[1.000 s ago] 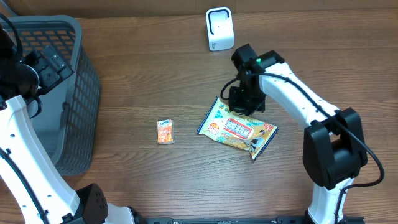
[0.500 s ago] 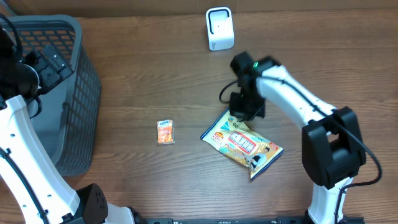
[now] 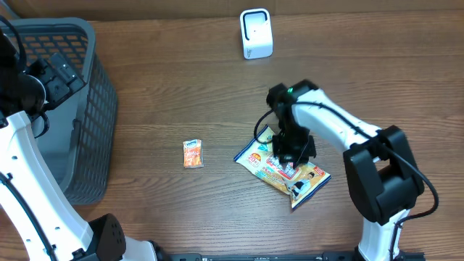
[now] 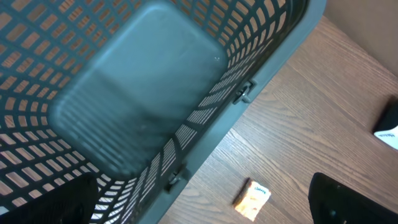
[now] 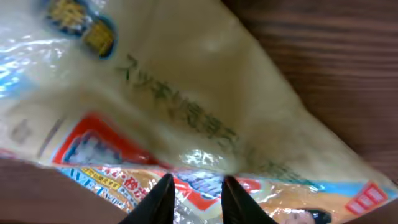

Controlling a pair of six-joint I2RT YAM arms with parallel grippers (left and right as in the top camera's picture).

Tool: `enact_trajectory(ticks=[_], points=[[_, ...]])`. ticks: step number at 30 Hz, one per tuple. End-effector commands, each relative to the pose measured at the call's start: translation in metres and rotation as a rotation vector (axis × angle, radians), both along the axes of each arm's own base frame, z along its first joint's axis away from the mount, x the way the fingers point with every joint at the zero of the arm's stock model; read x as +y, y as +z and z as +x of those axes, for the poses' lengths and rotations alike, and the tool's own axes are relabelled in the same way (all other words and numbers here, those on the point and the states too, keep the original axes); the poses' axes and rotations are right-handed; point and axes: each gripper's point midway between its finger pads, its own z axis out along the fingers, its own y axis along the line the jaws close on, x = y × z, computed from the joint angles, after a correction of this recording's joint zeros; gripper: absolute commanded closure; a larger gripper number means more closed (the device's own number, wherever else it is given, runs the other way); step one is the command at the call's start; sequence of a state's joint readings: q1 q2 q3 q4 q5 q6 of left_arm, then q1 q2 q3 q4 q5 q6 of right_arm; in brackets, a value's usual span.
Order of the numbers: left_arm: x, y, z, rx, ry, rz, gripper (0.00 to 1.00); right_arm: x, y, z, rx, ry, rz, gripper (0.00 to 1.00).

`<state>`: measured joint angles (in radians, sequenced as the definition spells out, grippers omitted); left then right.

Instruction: Scan the item barcode

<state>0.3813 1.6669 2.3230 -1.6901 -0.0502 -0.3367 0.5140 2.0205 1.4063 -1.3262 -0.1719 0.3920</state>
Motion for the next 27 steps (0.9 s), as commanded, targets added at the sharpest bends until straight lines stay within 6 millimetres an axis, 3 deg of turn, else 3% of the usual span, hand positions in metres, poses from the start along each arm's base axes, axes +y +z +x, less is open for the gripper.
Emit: enact_trajectory(ticks=[1, 5, 7, 11, 13, 16, 20, 24, 27], points=[[0.001, -0.001, 0.0, 0.008, -0.007, 0.012, 0.0, 0.004, -0.013, 0.005, -0.052, 0.001, 0.025, 0.71], [0.001, -0.001, 0.0, 0.008, -0.007, 0.012, 0.0, 0.019, -0.021, 0.043, -0.191, -0.11, 0.079, 0.71], [0.001, -0.001, 0.0, 0.008, -0.007, 0.012, 0.0, 0.021, -0.022, 0.074, -0.281, -0.194, 0.122, 0.72], [0.001, -0.001, 0.0, 0.008, -0.007, 0.012, 0.0, -0.006, -0.018, 0.126, -0.405, -0.387, 0.152, 0.75], [0.001, -0.001, 0.0, 0.008, -0.007, 0.012, 0.0, -0.023, -0.01, 0.141, -0.418, -0.435, 0.16, 0.72], [0.001, -0.001, 0.0, 0.008, -0.007, 0.012, 0.0, -0.028, 0.008, 0.139, -0.357, -0.386, 0.237, 0.73], [0.001, -0.001, 0.0, 0.008, -0.007, 0.012, 0.0, -0.038, 0.03, 0.106, -0.211, -0.329, 0.188, 0.74], [0.001, -0.001, 0.0, 0.008, -0.007, 0.012, 0.0, -0.061, 0.025, 0.086, -0.167, -0.294, 0.032, 0.8], [0.001, -0.001, 0.0, 0.008, -0.007, 0.012, 0.0, -0.065, 0.006, 0.08, -0.171, -0.295, 0.006, 0.81]])
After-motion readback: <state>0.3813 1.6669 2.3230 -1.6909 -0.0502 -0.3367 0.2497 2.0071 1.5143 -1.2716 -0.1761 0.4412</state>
